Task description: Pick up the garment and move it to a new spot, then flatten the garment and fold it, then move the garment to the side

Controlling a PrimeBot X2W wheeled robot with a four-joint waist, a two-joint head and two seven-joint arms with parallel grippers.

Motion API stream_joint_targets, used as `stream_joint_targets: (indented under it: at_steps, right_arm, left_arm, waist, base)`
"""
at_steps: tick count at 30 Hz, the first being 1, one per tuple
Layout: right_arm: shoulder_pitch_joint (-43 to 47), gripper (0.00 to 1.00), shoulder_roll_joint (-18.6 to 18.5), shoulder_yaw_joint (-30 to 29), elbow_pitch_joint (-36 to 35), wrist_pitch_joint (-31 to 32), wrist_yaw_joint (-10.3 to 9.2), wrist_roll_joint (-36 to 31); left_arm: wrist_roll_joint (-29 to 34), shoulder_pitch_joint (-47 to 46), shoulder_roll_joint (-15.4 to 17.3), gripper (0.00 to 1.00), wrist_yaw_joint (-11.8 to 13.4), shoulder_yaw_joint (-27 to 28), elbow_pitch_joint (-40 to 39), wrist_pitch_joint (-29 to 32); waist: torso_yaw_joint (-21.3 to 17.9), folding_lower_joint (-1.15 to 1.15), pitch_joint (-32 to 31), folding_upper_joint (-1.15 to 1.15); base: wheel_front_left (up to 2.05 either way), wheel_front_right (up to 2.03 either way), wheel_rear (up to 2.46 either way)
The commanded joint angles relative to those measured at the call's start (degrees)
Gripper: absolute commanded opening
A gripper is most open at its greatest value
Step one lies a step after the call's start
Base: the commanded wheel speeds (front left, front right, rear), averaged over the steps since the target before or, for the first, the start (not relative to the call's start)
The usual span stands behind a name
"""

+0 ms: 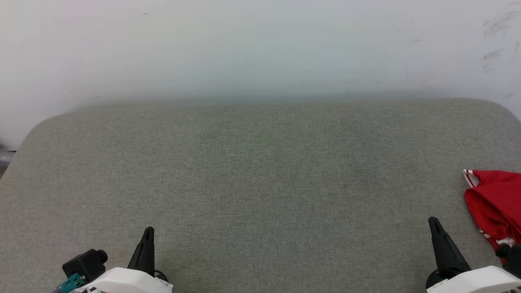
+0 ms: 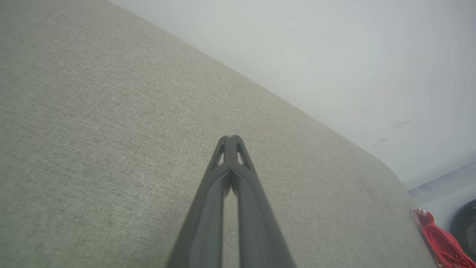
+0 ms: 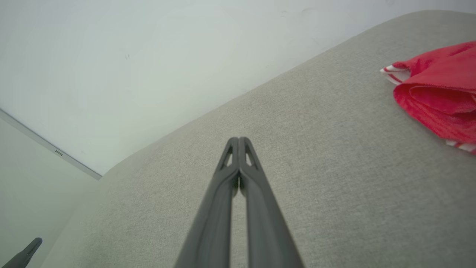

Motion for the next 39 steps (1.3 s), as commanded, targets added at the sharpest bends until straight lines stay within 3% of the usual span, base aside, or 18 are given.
stream_joint_targets:
  at_steps: [1, 39]
  right_arm:
    - [-1.82, 0.0, -0.53, 0.05, -0.22, 0.18, -0.01, 2.39]
    - [-7.63, 0.0, -0.74, 0.02, 6.4, 2.17, -0.01, 30.58]
  left_arm:
    - [-1.93, -1.81, -0.07, 0.0, -0.39, 0.57, -0.61, 0.47]
    - [-26.95, -5.02, -2.56, 0.0, -3.03, 5.43, 0.18, 7.6]
  waist:
    - [0.01, 0.0, 0.01, 0.0]
    - [0.33, 0.0, 0.36, 0.0]
  base:
    - [0.0, 0.0, 0.0]
    - [0.0, 0.0, 0.0]
